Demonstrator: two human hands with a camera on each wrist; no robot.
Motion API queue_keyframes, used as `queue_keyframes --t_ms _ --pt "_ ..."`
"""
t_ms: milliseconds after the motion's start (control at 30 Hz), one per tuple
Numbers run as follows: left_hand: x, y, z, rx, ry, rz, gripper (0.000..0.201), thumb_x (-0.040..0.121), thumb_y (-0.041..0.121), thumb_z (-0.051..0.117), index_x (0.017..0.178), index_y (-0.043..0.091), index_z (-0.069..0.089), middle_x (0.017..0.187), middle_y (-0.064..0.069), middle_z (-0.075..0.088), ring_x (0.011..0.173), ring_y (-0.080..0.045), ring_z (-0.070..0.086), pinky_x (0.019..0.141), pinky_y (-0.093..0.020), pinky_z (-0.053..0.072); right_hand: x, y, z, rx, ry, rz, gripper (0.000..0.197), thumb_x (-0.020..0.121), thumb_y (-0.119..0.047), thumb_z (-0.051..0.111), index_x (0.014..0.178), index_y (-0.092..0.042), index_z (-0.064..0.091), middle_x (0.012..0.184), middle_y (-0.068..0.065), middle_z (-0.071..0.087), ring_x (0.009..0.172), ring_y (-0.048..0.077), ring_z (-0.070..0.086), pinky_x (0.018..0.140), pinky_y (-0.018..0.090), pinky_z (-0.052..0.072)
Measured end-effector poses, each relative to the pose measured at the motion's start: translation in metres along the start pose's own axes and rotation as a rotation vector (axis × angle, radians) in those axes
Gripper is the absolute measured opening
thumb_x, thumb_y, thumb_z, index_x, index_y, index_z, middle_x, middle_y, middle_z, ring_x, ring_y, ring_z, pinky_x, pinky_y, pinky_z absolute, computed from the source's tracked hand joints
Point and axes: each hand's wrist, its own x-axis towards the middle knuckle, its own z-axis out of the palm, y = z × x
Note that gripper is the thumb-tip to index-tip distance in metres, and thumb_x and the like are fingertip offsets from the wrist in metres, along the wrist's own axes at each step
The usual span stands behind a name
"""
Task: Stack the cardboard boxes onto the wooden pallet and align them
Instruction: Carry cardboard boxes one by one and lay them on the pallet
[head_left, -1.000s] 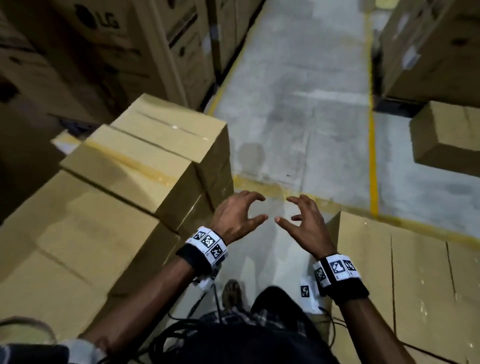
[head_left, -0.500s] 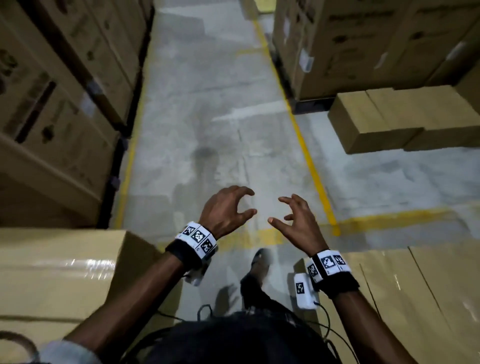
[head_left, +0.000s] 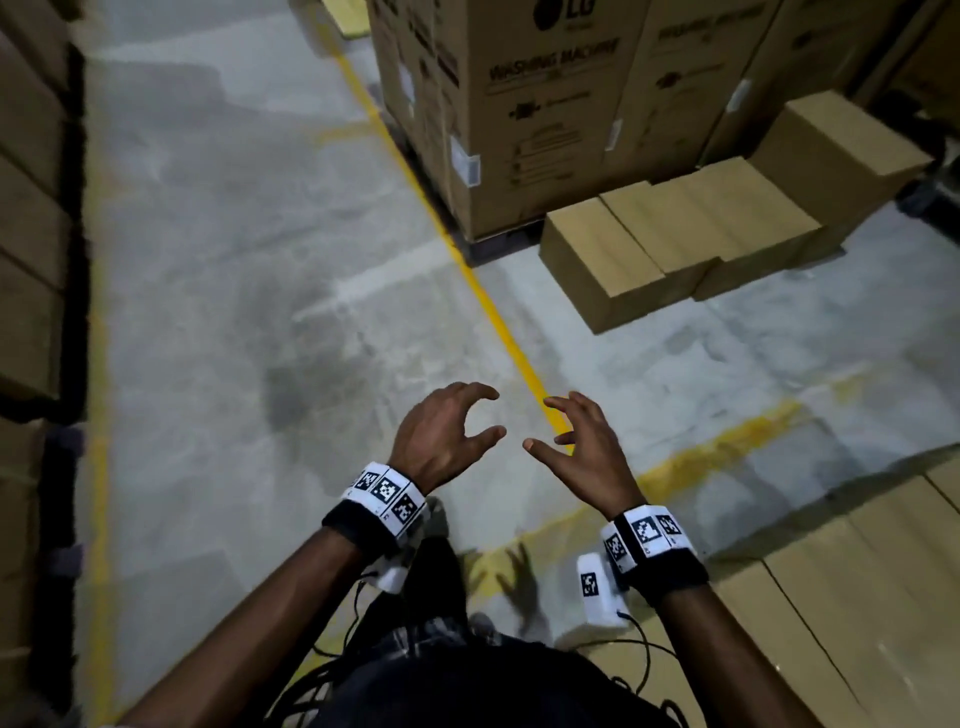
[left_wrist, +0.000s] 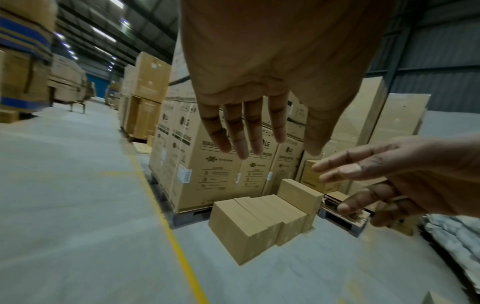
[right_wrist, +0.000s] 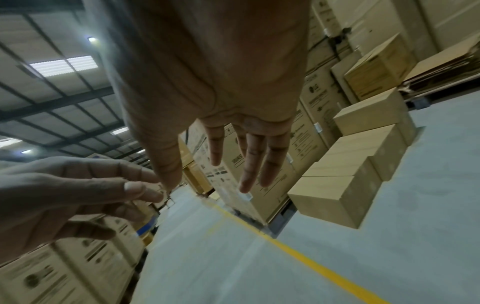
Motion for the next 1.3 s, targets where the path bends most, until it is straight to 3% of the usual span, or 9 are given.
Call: queue_keyframes --t_ms 267,367,500,700,867,1133,1300 --pt "0.258 0.016 -0.016 0.011 -0.115 0.215 0.049 0.092 0.053 0.070 0.135 0.034 0.059 0.131 0.006 0.066 0.115 -0.019 0.063 0.087 -0.033 0.048 0.180 0.021 -0.080 0.049 0.224 0.135 0.059 0.085 -0.042 0.083 0.137 -0.040 0.056 0.160 -0.007 0.031 0.099 0.016 0.067 0.095 0.039 0.054" --pt "0.351 0.035 -0.029 0.017 -0.151 0.302 0.050 0.092 0.053 0.070 0.136 0.033 0.059 0.130 0.004 0.067 0.115 -0.021 0.063 0.086 -0.035 0.050 0.237 0.021 -0.115 0.089 0.307 0.222 0.059 0.086 -0.041 0.082 0.138 -0.038 0.057 0.160 -0.006 0.032 0.099 0.016 0.067 0.094 0.040 0.055" --pt "0.461 0.073 -0.027 0.002 -0.215 0.409 0.050 0.092 0.051 0.071 0.137 0.031 0.060 0.131 0.007 0.067 0.116 -0.018 0.063 0.082 -0.029 0.044 0.301 0.025 -0.154 0.144 0.457 0.295 0.055 0.085 -0.040 0.082 0.135 -0.040 0.057 0.157 -0.006 0.035 0.096 0.011 0.068 0.098 0.043 0.054" --pt "0.568 0.135 0.011 -0.019 -0.354 0.503 0.053 0.089 0.051 0.073 0.137 0.037 0.057 0.129 0.008 0.068 0.114 -0.016 0.064 0.084 -0.031 0.048 0.361 0.051 -0.206 0.181 0.545 0.413 0.058 0.086 -0.043 0.082 0.138 -0.040 0.056 0.160 -0.006 0.032 0.097 0.011 0.068 0.096 0.037 0.054" --pt "0.656 0.198 0.062 -0.036 -0.429 0.600 0.066 0.088 0.053 0.074 0.145 0.041 0.043 0.128 0.007 0.069 0.109 -0.020 0.068 0.081 -0.035 0.054 0.414 0.109 -0.276 0.228 0.644 0.453 0.060 0.086 -0.040 0.082 0.140 -0.035 0.056 0.160 -0.001 0.033 0.096 0.013 0.069 0.088 0.029 0.054" --pt "0.816 0.359 0.153 0.008 -0.511 0.666 0.072 0.086 0.057 0.073 0.147 0.047 0.037 0.125 0.008 0.069 0.103 -0.021 0.068 0.084 -0.040 0.056 0.502 0.223 -0.451 0.250 0.756 0.500 0.059 0.087 -0.044 0.080 0.140 -0.036 0.055 0.160 0.000 0.034 0.096 0.018 0.069 0.087 0.025 0.051" --pt "0.893 0.454 0.200 -0.004 -0.518 0.678 0.070 0.086 0.060 0.072 0.146 0.048 0.037 0.124 0.010 0.069 0.106 -0.020 0.067 0.083 -0.036 0.054 0.550 0.274 -0.562 0.213 0.772 0.509 0.060 0.088 -0.043 0.080 0.142 -0.032 0.056 0.158 0.001 0.036 0.095 0.018 0.068 0.075 0.004 0.043"
